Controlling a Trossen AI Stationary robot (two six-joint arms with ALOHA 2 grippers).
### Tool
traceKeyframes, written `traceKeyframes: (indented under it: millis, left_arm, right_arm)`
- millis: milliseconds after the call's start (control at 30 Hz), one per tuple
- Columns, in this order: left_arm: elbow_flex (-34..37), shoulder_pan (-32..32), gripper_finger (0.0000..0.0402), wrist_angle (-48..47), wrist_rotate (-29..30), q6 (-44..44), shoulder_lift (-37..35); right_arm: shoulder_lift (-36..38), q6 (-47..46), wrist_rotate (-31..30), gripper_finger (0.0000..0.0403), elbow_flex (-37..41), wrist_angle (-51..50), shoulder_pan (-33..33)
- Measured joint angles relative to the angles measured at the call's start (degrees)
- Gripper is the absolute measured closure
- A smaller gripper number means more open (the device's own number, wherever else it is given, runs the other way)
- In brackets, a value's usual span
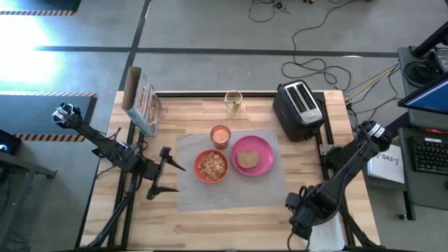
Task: Arrange a breakfast setting
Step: Put the red apple on the gray table mat
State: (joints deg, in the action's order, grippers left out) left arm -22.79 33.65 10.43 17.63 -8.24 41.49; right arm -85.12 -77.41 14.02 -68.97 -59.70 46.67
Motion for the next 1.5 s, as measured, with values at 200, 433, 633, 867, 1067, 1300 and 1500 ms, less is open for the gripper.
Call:
traceKeyframes:
  millis: [200, 433, 633, 867, 1067, 1300, 1500]
  left_arm:
    - [0.0, 0.0, 0.0065, 0.04, 0.0, 0.09, 2.76]
    - [-0.13, 0.0, 0.0065, 4.44, 0.0, -1.39, 4.18]
    - [-2.32, 0.0, 0.0065, 3.8, -0.1, -1.32, 4.6]
    - [-2.86, 0.0, 0.0065, 3.02, -0.15, -1.3, 7.22]
    - [-4.51, 0.0, 0.0065, 1.69, -0.15, -1.3, 9.43]
    - [-7.85, 0.02, 0.0065, -2.03, -0.17, -1.27, 12.31]
    - [-11.84, 0.02, 0.0065, -9.19, -0.17, -0.28, 16.26]
  right_arm:
    - [-1.27, 2.79, 0.31, 0.0224, -0.02, 0.23, 1.29]
    - [-1.27, 3.44, 1.55, 0.0255, -0.04, 1.75, 1.47]
    - [-1.27, 3.59, 1.55, 0.0285, -0.04, 1.72, 1.45]
    - [-1.27, -0.25, 1.09, 0.0293, 0.02, 1.03, 1.44]
    - [-1.27, 4.28, 1.6, 0.0253, 0.04, 1.29, 1.47]
    - [-1.27, 11.86, 2.97, 0.0194, 0.59, 0.63, 3.06]
    - [-1.25, 12.83, 3.1, 0.0167, 2.55, -0.18, 6.64]
